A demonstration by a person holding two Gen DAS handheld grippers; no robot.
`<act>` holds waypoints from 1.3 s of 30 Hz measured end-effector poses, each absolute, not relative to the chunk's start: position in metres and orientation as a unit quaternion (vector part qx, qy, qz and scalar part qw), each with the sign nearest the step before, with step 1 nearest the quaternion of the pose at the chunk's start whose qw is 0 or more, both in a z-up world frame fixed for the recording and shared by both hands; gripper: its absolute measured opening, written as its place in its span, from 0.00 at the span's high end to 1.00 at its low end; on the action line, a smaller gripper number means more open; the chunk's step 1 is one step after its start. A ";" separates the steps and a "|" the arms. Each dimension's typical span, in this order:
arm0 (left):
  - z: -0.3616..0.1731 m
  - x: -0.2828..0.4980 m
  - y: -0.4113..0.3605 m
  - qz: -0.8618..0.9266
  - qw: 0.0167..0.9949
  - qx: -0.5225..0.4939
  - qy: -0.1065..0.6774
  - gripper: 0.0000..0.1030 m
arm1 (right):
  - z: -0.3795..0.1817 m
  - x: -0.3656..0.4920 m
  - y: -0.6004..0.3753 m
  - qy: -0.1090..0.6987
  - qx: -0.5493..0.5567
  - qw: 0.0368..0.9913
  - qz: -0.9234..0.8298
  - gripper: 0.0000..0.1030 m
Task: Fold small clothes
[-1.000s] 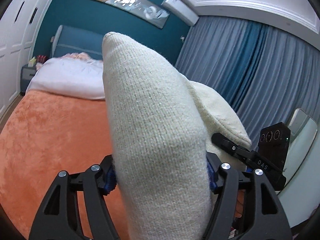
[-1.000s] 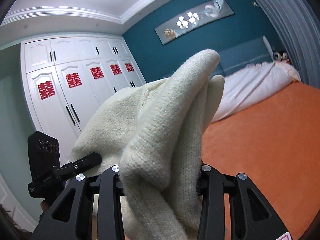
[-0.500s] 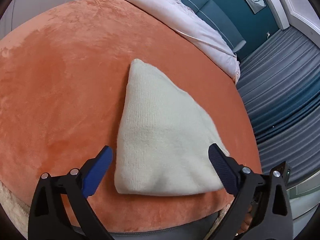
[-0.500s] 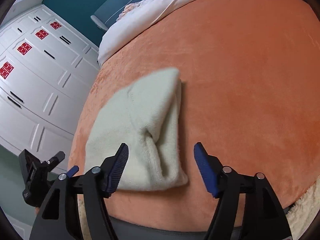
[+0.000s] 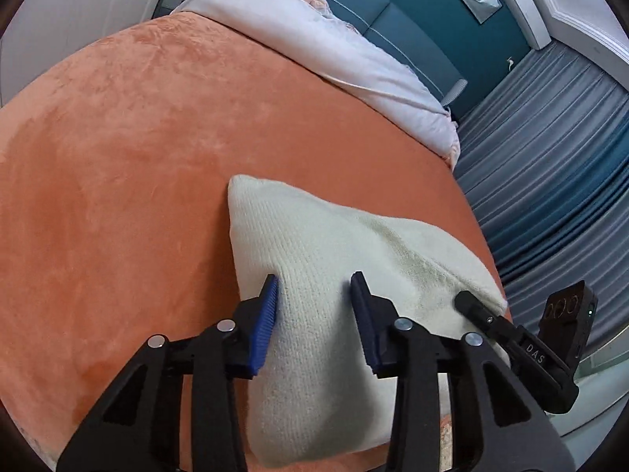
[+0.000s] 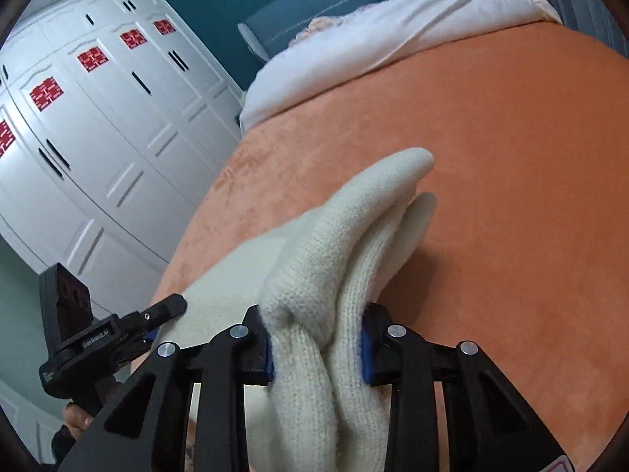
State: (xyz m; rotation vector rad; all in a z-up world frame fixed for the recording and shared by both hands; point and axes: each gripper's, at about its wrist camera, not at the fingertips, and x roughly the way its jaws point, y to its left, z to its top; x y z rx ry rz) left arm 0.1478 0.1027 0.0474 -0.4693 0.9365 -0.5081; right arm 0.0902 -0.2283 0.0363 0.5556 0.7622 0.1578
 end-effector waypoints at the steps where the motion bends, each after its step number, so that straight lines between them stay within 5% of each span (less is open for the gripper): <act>1: 0.041 0.150 0.101 -0.236 0.835 -0.216 0.449 0.64 | 0.032 0.092 -0.233 0.367 0.274 0.886 0.073 0.70; 4: -0.003 0.157 0.086 -0.187 0.824 -0.160 0.510 0.58 | -0.024 0.109 -0.246 0.450 0.261 0.853 0.035 0.65; 5: -0.008 0.154 0.088 -0.188 0.818 -0.176 0.514 0.49 | -0.048 0.112 -0.249 0.501 0.250 0.829 0.002 0.60; 10: 0.022 0.128 0.100 -0.156 0.842 -0.163 0.490 0.43 | -0.009 0.056 -0.265 0.426 0.302 0.853 -0.003 0.59; 12: 0.031 0.116 0.100 -0.175 0.837 -0.173 0.489 0.21 | 0.007 0.050 -0.256 0.425 0.251 0.870 0.007 0.57; 14: 0.027 0.106 0.097 -0.189 0.828 -0.191 0.493 0.13 | 0.003 0.052 -0.252 0.452 0.221 0.864 0.009 0.54; 16: 0.013 0.095 0.088 -0.206 0.815 -0.196 0.504 0.14 | -0.016 0.054 -0.250 0.488 0.227 0.843 0.018 0.53; 18: -0.006 0.091 0.079 -0.198 0.816 -0.164 0.518 0.49 | -0.032 0.054 -0.250 0.498 0.246 0.831 0.011 0.55; 19: -0.016 0.094 0.075 -0.179 0.817 -0.138 0.530 0.54 | -0.032 0.052 -0.251 0.494 0.260 0.830 0.008 0.57; 21: -0.022 0.105 0.081 -0.177 0.811 -0.151 0.536 0.57 | -0.021 0.050 -0.250 0.481 0.287 0.828 0.026 0.81; 31: -0.019 0.111 0.074 -0.147 0.822 -0.093 0.543 0.44 | -0.034 0.025 -0.246 0.489 0.272 0.829 0.001 0.82; 34: -0.018 0.106 0.075 -0.135 0.824 -0.088 0.544 0.32 | -0.022 0.015 -0.249 0.475 0.252 0.843 -0.021 0.73; 36: -0.021 0.103 0.077 -0.135 0.820 -0.101 0.546 0.31 | -0.023 0.015 -0.250 0.472 0.227 0.850 -0.049 0.44; 37: -0.024 0.104 0.077 -0.137 0.816 -0.110 0.550 0.31 | -0.031 0.018 -0.250 0.481 0.230 0.845 -0.044 0.44; 39: -0.030 0.107 0.078 -0.166 0.803 -0.137 0.555 0.58 | -0.056 0.022 -0.255 0.512 0.280 0.812 -0.001 0.53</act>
